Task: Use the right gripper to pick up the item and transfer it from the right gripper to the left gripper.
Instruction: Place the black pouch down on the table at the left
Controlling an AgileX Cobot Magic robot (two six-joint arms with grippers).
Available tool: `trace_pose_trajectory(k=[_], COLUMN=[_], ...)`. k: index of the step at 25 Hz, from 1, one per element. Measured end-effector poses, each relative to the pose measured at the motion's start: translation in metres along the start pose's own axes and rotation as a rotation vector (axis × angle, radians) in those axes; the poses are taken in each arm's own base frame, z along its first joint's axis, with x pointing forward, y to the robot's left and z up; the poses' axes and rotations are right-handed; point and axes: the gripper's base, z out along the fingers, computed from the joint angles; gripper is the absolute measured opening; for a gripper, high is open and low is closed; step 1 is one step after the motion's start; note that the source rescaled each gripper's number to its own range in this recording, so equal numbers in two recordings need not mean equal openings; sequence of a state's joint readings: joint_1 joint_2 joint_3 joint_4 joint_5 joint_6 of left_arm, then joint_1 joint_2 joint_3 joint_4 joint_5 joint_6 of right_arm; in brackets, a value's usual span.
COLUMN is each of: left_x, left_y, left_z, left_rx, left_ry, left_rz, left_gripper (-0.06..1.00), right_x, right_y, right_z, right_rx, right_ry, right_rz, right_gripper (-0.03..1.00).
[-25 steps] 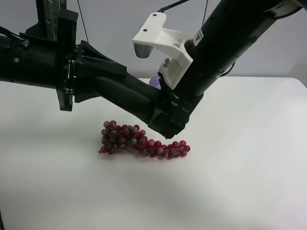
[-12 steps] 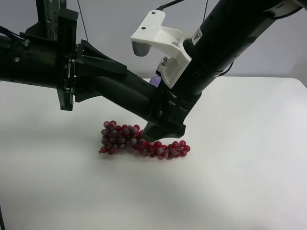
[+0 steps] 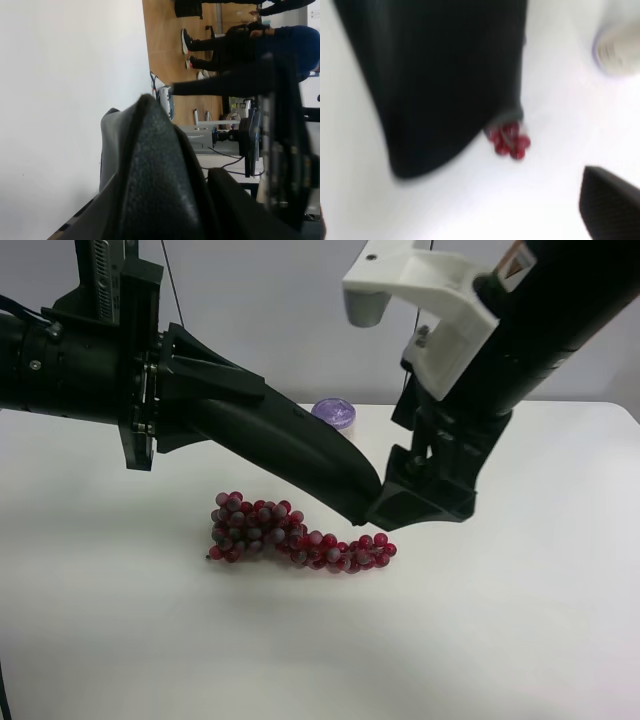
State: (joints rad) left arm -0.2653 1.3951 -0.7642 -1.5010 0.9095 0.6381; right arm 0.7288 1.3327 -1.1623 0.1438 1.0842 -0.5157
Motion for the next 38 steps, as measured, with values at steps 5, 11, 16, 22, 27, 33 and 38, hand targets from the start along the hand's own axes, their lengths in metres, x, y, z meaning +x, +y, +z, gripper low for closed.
trace_pose_trajectory(k=[5,11,16,22,27,33,38], left_x=[0.000,0.000,0.000,0.000,0.000,0.000,0.000], left_y=[0.000,0.000,0.000,0.000,0.000,0.000,0.000], left_z=[0.000,0.000,0.000,0.000,0.000,0.000,0.000], left_rx=[0.000,0.000,0.000,0.000,0.000,0.000,0.000], left_ry=[0.000,0.000,0.000,0.000,0.000,0.000,0.000], left_rz=[0.000,0.000,0.000,0.000,0.000,0.000,0.000], left_gripper=[0.00,0.00,0.00,0.00,0.00,0.00,0.00], right_x=[0.019,0.049,0.095,0.143,0.174,0.198,0.202], right_y=[0.013,0.031,0.054,0.077,0.090,0.099,0.102], right_z=[-0.035,-0.060,-0.066,-0.066,-0.055,-0.043,-0.045], right_rx=[0.009,0.035,0.045,0.076,0.113,0.134,0.142], right_ry=[0.007,-0.058,-0.090,-0.184,-0.293,-0.369,-0.398], right_rz=[0.085,0.160,0.187,0.217,0.229,0.246,0.245], right_gripper=[0.99,0.99,0.99,0.99,1.00,1.00,1.00])
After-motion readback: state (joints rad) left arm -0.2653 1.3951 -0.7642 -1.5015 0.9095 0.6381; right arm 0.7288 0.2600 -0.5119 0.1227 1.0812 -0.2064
